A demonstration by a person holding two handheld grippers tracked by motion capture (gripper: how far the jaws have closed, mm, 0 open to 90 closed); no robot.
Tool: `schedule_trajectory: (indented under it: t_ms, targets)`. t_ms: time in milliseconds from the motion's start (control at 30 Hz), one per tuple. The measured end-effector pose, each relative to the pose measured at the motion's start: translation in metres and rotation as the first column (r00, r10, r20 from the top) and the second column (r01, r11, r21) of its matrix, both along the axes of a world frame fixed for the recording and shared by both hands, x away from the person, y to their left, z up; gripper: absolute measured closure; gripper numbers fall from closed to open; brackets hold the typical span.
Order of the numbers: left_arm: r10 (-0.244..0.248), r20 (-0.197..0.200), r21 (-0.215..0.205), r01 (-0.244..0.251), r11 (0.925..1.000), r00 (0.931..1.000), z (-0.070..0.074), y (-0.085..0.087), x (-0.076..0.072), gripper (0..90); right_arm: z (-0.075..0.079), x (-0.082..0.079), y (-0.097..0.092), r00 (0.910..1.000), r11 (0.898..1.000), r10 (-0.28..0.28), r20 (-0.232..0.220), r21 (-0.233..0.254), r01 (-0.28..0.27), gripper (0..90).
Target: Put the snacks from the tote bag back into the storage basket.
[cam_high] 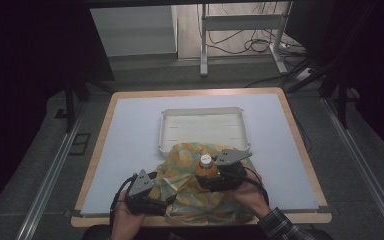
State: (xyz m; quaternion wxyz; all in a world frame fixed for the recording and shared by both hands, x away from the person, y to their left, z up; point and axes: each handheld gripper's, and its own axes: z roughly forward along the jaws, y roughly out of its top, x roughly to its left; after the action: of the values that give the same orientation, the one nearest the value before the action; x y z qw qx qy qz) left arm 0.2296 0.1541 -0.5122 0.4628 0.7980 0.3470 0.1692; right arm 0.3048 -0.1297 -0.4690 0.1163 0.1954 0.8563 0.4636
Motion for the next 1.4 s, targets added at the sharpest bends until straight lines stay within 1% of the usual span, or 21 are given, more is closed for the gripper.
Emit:
schedule_trajectory:
  t_ms: [200,267,400,500,767,900,1100,1200,1400]
  targets:
    - [0.003,0.010,0.000,-0.003,1.0000,0.9999,0.001,0.000,-0.001,2.6,0.000,-0.001,0.000,1.0000,1.000,-0.004,-0.001,0.001,0.004,29.6]
    - [0.005,0.019,0.002,-0.005,1.0000,0.9998,0.001,0.000,-0.001,2.6,0.001,-0.001,0.000,1.0000,1.000,-0.004,-0.002,0.000,0.004,29.6]
    - [0.012,0.034,-0.009,-0.011,0.9999,0.9993,0.002,0.001,-0.002,2.5,0.002,-0.001,0.000,1.0000,1.000,-0.007,-0.003,-0.005,0.007,29.6]
    - [0.016,0.037,-0.013,-0.016,0.9998,0.9992,0.002,0.002,-0.002,2.5,0.002,-0.001,0.000,0.9999,1.000,-0.006,-0.012,-0.002,0.006,29.6]
    - [0.018,0.046,-0.008,-0.017,0.9998,0.9988,0.002,0.002,-0.002,2.5,0.004,-0.003,0.001,1.0000,1.000,0.000,-0.010,-0.013,0.000,29.8]
    - [0.017,0.052,-0.012,-0.016,0.9998,0.9985,0.003,0.002,-0.002,2.5,0.007,-0.004,0.001,1.0000,1.000,0.001,-0.009,-0.016,-0.001,29.8]
    - [0.018,0.054,-0.004,-0.018,0.9998,0.9984,0.002,0.002,-0.002,2.6,0.013,-0.006,-0.001,1.0000,1.000,0.002,-0.007,-0.011,-0.002,29.8]
    - [0.023,0.066,-0.002,-0.023,0.9997,0.9976,0.003,0.002,-0.003,2.9,0.016,-0.006,-0.002,1.0000,1.000,0.003,-0.006,-0.008,-0.003,29.8]
    - [0.030,0.073,-0.009,-0.029,0.9995,0.9969,0.004,0.003,-0.004,3.0,0.021,-0.008,-0.003,0.9999,1.000,0.007,-0.008,-0.007,-0.007,29.8]
